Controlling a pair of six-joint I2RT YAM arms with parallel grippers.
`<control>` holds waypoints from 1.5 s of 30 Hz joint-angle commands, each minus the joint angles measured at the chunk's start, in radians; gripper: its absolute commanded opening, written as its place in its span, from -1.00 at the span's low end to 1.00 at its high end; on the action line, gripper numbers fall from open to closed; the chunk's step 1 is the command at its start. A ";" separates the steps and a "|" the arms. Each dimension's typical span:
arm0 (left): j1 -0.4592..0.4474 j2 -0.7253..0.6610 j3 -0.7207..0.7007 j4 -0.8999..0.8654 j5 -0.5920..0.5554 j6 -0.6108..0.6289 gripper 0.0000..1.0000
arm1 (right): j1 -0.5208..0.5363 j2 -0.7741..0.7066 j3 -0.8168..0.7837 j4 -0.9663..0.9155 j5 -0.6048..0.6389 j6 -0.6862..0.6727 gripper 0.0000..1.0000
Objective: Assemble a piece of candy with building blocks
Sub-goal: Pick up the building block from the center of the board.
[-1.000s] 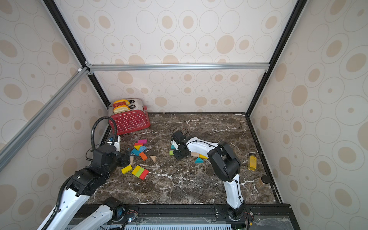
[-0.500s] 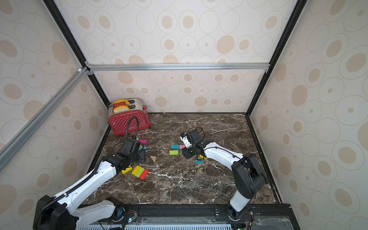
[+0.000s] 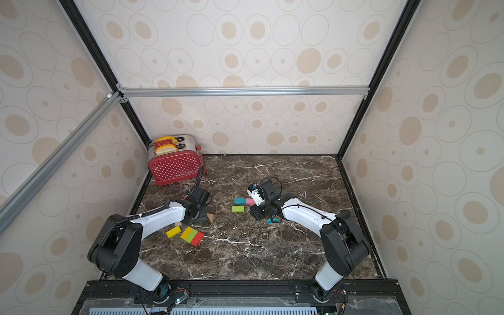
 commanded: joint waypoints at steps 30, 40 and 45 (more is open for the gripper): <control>0.062 0.114 0.017 0.129 0.003 0.000 -0.40 | 0.001 -0.029 -0.015 -0.006 -0.009 -0.001 -0.07; -0.023 -0.116 0.138 0.172 0.056 0.331 -0.43 | -0.001 -0.137 -0.051 0.014 0.038 0.027 -0.07; -0.125 -0.115 0.208 0.232 0.136 0.525 -0.44 | -0.058 -0.239 -0.131 0.001 0.102 0.075 -0.08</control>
